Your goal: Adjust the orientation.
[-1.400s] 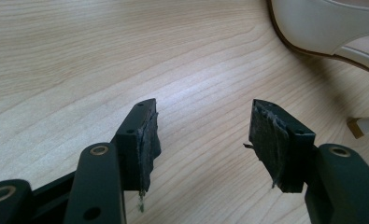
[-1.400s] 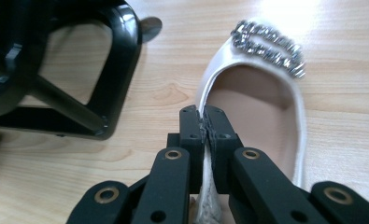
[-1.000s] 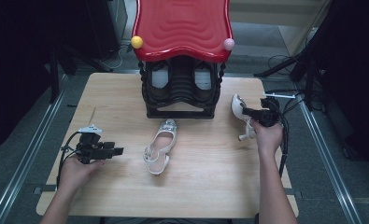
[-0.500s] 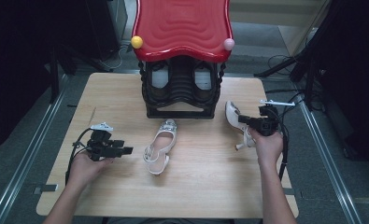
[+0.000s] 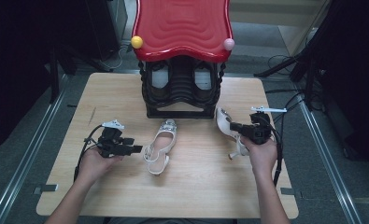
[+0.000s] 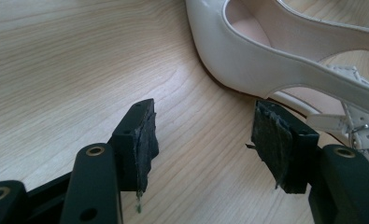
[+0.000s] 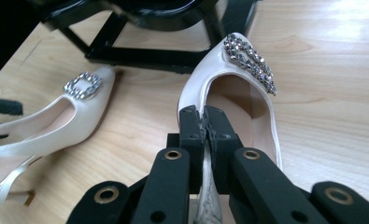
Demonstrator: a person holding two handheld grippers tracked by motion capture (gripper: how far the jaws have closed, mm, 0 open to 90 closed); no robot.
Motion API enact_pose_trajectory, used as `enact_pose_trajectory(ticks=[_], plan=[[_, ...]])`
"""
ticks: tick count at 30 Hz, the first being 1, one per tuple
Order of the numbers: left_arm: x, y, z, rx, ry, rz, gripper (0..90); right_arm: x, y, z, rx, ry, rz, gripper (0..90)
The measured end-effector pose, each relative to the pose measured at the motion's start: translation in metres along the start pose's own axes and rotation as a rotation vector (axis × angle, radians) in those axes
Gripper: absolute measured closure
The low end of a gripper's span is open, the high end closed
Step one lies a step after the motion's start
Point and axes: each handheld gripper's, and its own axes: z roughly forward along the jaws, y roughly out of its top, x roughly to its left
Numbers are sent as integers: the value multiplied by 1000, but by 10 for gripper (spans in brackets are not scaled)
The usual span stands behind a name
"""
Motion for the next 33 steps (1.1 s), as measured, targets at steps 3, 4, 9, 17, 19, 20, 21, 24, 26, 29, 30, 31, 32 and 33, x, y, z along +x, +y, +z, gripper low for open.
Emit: enact_pose_trajectory(ticks=[3,4,9,17,19,20,21,24,26,29,30,31,32,33], plan=[[-1,2,3,18,-3,8,411,9,-3,1,13,7,-16,879],[0,3,3,26,-1,13,413,12,-4,2,18,8,-25,879],[-3,8,6,17,-11,27,434,26,-10,8,51,23,-53,879],[-3,9,6,20,-14,37,439,43,-19,27,98,64,-84,879],[-3,9,6,17,-13,32,439,48,-21,31,115,81,-91,879],[-3,9,6,19,-14,31,440,50,-22,34,126,88,-96,879],[-3,9,7,20,-15,34,441,53,-23,37,136,91,-103,879],[-4,9,7,21,-15,38,443,62,-27,47,166,95,-125,879],[-5,9,6,19,-12,40,449,66,-29,53,181,95,-133,879],[-6,9,5,-3,-6,53,456,72,-31,60,196,105,-142,878],[-7,9,4,-9,-7,52,456,73,-31,62,202,110,-139,878],[-7,9,4,-7,-9,52,456,75,-32,64,204,120,-138,878],[-8,9,4,-4,-7,51,456,76,-32,66,205,129,-136,877],[-7,9,5,1,-8,53,456,77,-32,68,208,139,-131,877]])
